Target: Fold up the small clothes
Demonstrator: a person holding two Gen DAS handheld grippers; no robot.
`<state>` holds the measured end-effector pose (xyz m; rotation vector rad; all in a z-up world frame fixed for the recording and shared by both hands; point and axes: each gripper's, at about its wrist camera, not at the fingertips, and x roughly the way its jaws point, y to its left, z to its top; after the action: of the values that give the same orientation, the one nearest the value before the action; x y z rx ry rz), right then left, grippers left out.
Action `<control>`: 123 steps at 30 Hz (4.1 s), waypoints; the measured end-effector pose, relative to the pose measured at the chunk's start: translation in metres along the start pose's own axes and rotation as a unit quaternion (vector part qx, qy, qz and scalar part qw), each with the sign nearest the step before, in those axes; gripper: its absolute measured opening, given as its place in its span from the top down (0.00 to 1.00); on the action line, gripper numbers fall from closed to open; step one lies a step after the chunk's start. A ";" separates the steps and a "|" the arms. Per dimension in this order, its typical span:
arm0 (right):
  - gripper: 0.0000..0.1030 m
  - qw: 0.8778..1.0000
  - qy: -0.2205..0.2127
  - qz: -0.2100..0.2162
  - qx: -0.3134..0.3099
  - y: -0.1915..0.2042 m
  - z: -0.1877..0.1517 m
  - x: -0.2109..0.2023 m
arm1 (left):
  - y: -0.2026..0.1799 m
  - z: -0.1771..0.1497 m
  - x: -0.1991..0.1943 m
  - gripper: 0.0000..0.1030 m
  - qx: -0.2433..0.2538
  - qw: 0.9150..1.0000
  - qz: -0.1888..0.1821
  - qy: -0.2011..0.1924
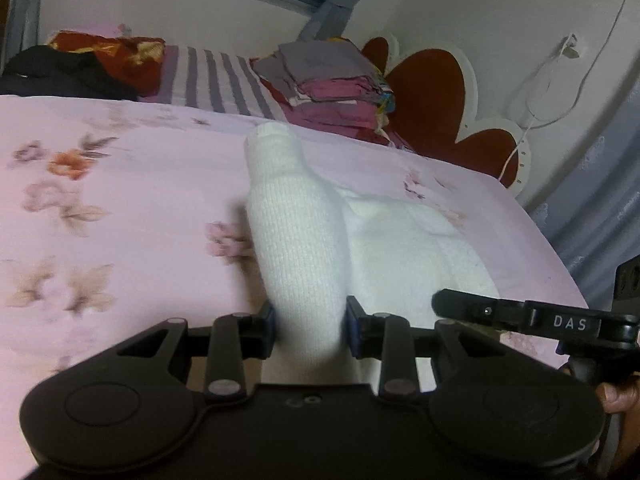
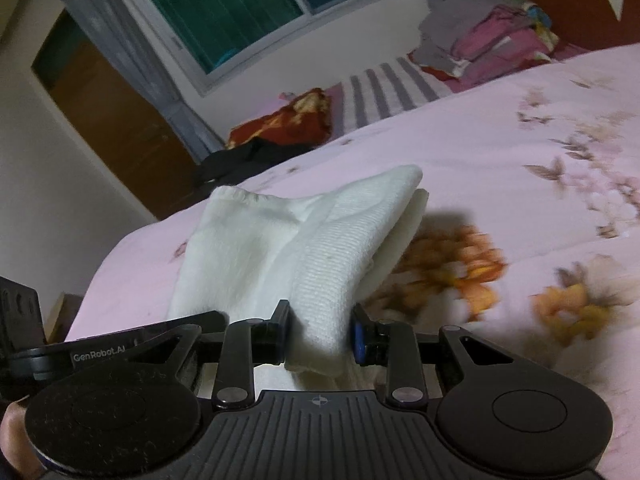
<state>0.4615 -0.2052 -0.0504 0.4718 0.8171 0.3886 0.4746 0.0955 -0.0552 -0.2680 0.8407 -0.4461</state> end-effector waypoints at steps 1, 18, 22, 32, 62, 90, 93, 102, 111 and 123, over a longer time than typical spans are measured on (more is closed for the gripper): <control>0.71 1.000 0.002 0.002 -0.003 0.007 -0.003 0.005 | 0.008 -0.001 -0.007 0.69 -0.002 1.000 0.003 -0.001; 0.71 0.997 0.065 0.031 -0.013 0.093 -0.057 0.125 | 0.162 -0.035 -0.051 0.61 -0.075 0.997 0.012 0.035; 0.68 0.997 0.081 0.006 0.003 0.073 -0.068 0.154 | 0.186 -0.050 -0.042 0.41 -0.106 0.994 0.005 0.018; 0.47 0.991 0.130 0.023 0.021 0.058 -0.065 0.145 | 0.196 -0.075 -0.060 0.41 -0.150 0.986 -0.064 0.030; 0.82 0.984 0.057 -0.105 -0.128 0.111 -0.037 0.192 | 0.145 -0.006 -0.021 0.81 0.018 0.999 0.031 0.003; 0.82 0.977 0.038 -0.034 -0.208 0.136 -0.158 0.020 | 0.035 -0.155 -0.148 0.80 0.039 0.989 0.143 -0.026; 0.82 0.979 0.003 -0.023 -0.201 0.139 -0.167 -0.027 | 0.017 -0.169 -0.173 0.80 0.033 0.988 0.143 -0.040; 0.82 0.984 -0.029 -0.018 -0.175 0.142 -0.204 -0.124 | -0.044 -0.223 -0.241 0.64 0.040 0.984 0.154 -0.076; 0.00 0.984 -0.062 -0.050 -0.158 0.135 -0.242 -0.174 | -0.085 -0.264 -0.289 0.00 0.052 0.966 0.222 -0.126; 0.00 0.974 -0.089 -0.073 -0.195 0.149 -0.271 -0.213 | -0.120 -0.274 -0.304 0.00 0.060 0.964 0.207 -0.153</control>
<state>0.0987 -0.1213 -0.0026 0.0779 0.5783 0.3537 0.0557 0.1222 0.0160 -0.0416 0.5441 -0.0578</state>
